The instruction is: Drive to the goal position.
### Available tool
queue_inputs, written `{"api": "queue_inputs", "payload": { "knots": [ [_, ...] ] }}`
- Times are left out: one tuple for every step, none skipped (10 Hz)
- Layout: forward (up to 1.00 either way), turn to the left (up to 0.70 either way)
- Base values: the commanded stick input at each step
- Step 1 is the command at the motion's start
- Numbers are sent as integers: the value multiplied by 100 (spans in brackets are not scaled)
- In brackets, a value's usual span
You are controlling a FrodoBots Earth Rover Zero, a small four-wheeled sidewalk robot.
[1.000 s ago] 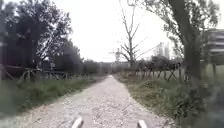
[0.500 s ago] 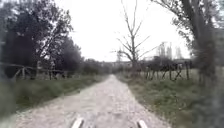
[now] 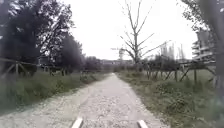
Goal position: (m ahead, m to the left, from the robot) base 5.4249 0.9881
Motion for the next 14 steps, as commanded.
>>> {"api": "queue_inputs", "payload": {
  "knots": [
    [70,0],
    [70,0],
    [70,0],
    [70,0],
    [70,0],
    [70,0],
    [70,0],
    [70,0],
    [70,0],
    [70,-13],
    [70,-32],
    [70,-35],
    [70,-24],
    [70,-3]
  ]
}}
